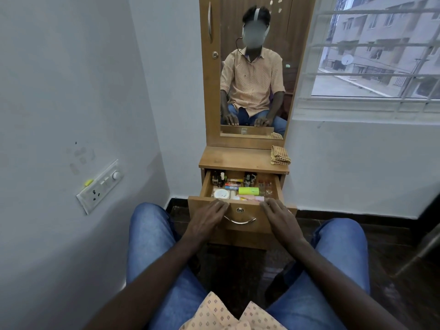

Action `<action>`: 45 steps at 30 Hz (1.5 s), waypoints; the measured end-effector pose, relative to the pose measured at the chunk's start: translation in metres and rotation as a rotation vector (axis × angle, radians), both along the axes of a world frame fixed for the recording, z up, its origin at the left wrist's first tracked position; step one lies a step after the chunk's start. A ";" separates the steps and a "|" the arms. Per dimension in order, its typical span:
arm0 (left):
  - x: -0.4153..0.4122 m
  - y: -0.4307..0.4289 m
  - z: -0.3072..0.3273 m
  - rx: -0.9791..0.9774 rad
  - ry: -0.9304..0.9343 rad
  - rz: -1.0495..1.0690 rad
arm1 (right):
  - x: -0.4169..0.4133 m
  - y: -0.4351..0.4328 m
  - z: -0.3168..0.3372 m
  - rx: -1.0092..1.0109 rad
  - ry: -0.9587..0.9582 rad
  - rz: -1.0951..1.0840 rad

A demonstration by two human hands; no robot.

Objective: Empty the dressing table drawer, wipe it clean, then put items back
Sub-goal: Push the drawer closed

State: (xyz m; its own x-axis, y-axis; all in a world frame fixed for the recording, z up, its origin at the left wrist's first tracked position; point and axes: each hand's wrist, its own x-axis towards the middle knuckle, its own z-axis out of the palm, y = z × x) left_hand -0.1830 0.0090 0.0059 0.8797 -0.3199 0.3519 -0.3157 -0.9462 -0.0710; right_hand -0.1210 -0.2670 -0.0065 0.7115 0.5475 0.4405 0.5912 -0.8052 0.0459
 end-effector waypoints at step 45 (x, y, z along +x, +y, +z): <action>0.172 0.017 -0.062 -0.009 0.246 0.205 | 0.142 0.028 -0.055 0.030 0.259 -0.293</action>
